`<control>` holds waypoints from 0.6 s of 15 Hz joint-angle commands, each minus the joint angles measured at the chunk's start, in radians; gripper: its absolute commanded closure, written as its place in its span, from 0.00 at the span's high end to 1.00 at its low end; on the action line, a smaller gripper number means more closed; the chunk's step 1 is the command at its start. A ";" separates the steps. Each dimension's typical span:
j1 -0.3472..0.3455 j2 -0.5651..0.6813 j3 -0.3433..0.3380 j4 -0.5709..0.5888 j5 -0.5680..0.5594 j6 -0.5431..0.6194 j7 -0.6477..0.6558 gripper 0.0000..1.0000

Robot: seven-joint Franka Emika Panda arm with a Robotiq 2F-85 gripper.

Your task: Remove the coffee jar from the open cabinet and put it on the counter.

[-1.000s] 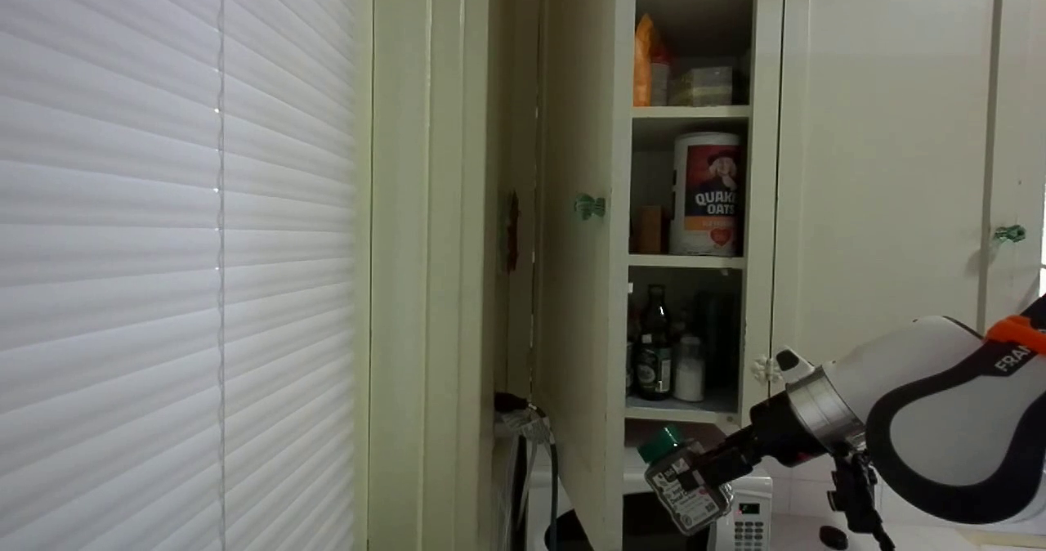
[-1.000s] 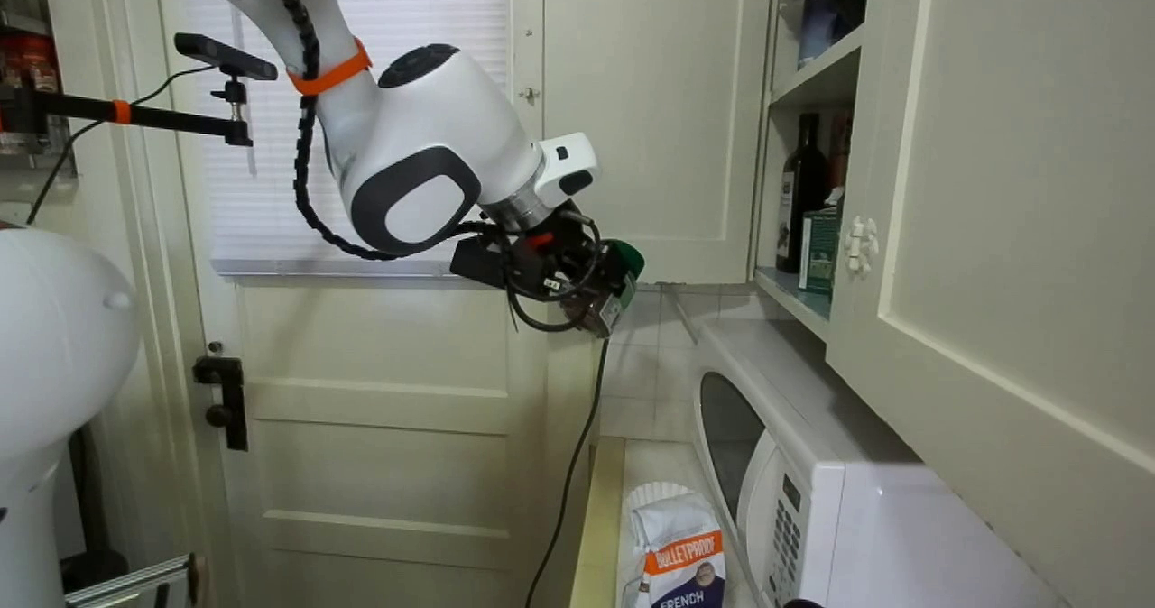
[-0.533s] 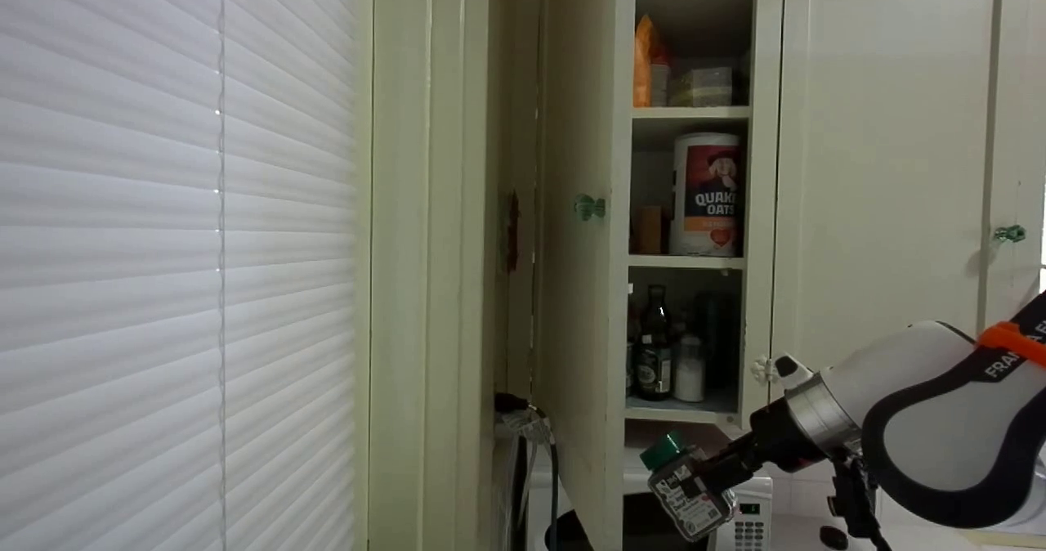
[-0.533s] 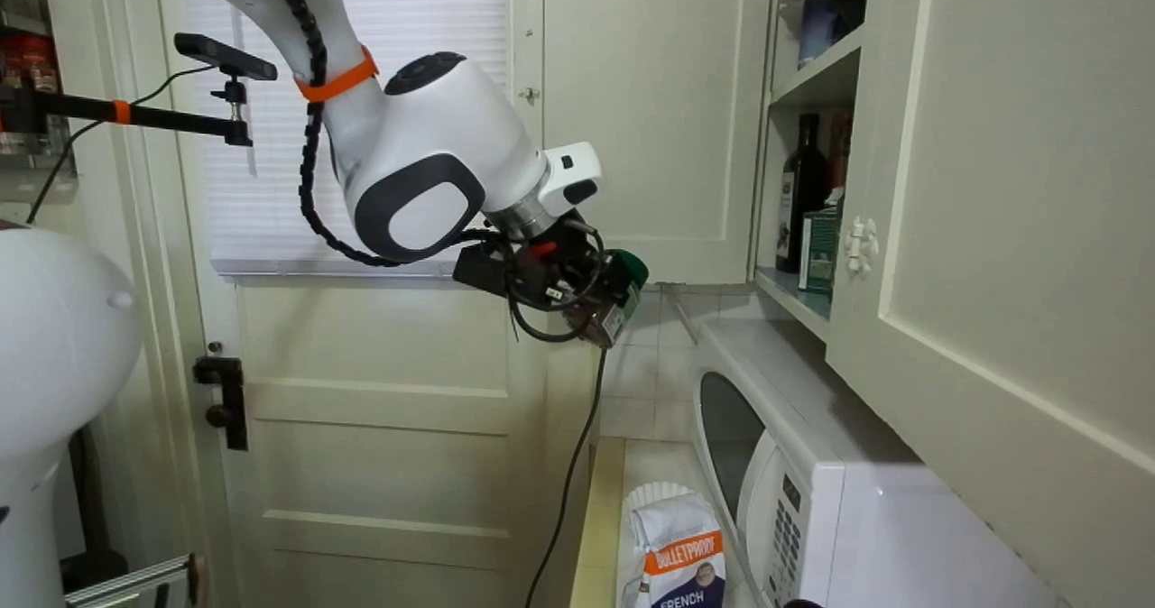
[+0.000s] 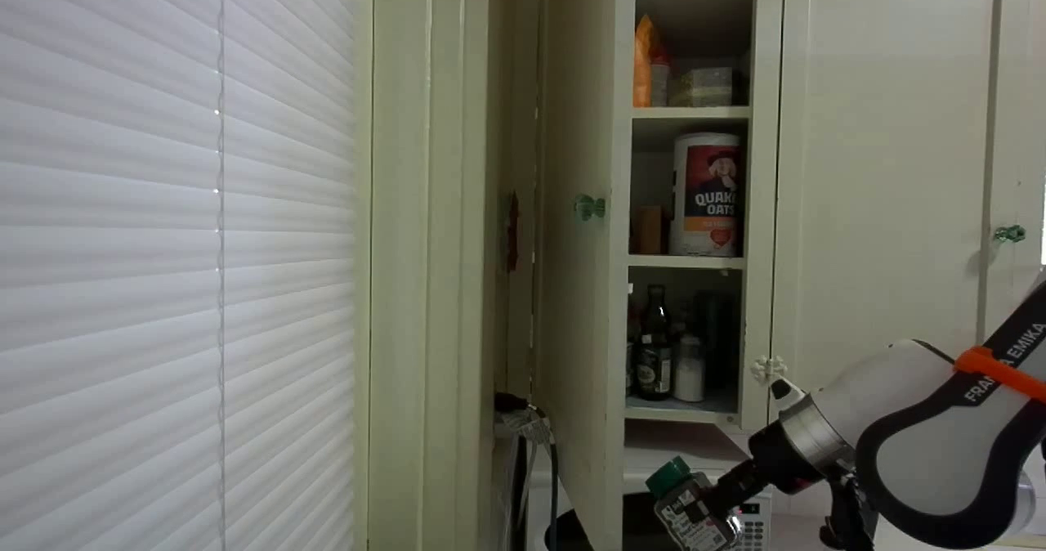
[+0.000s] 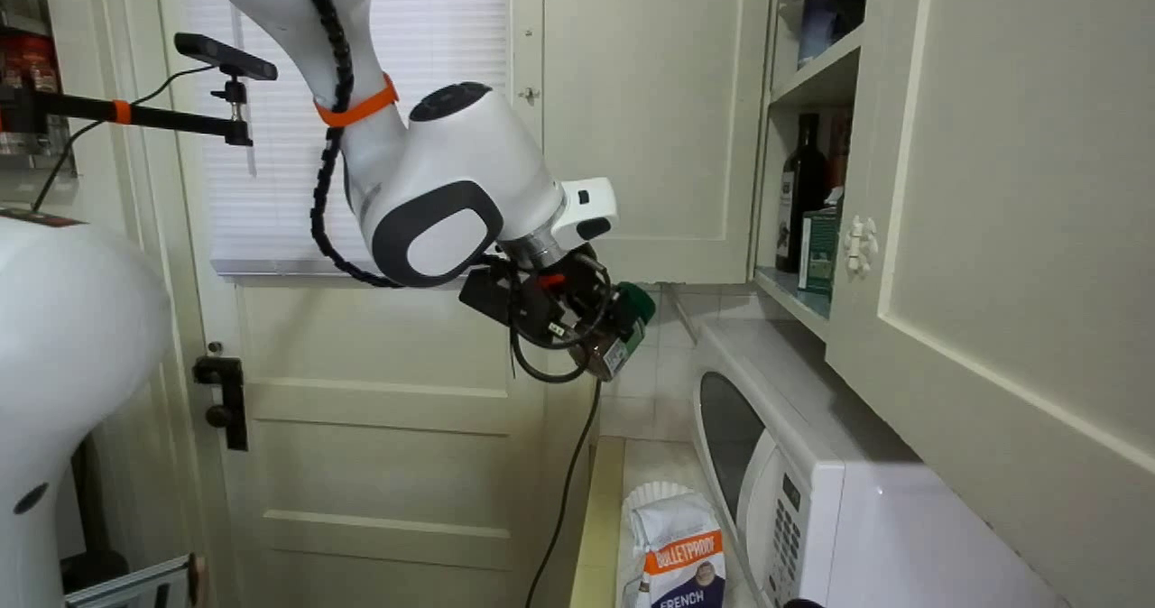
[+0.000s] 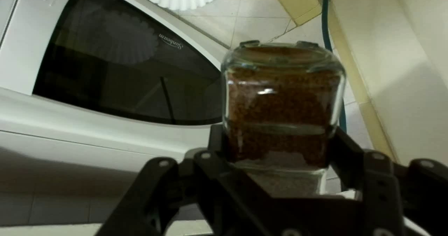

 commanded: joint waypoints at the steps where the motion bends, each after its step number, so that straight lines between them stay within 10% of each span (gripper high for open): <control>1: 0.197 0.017 -0.214 0.000 -0.085 0.019 0.082 0.48; 9: 0.681 -0.009 -0.764 0.001 -0.159 0.061 0.056 0.48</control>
